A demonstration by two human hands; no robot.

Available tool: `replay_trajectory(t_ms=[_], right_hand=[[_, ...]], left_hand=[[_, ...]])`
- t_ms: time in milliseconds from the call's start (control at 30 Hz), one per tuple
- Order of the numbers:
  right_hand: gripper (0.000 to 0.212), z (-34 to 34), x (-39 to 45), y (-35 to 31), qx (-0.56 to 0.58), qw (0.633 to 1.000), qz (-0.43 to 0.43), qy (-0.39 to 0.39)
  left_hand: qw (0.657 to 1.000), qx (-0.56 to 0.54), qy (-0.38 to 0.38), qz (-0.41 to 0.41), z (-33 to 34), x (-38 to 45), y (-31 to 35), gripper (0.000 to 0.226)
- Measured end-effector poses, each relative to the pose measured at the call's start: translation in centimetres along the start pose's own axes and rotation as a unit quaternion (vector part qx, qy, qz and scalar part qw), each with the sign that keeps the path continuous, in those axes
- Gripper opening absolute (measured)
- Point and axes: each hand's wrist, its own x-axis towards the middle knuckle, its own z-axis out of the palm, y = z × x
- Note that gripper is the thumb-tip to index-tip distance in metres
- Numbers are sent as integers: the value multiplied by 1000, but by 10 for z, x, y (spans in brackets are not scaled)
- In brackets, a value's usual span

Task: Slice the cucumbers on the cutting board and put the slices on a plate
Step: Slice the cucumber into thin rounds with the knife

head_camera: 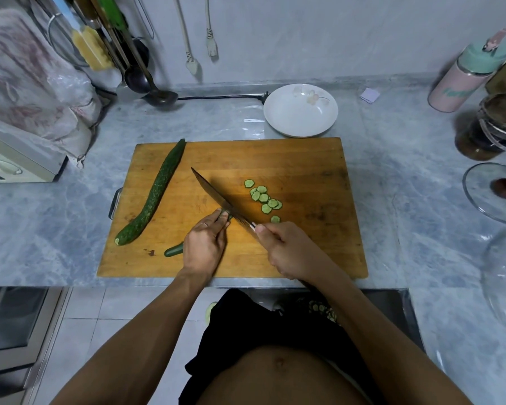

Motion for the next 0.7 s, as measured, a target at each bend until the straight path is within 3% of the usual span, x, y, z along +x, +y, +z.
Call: replay_trajectory(t_ms=[700], right_hand=[[49, 7, 26, 7, -35, 998, 29, 35]], left_hand=[[1000, 9, 2, 6, -8, 1, 8, 24]])
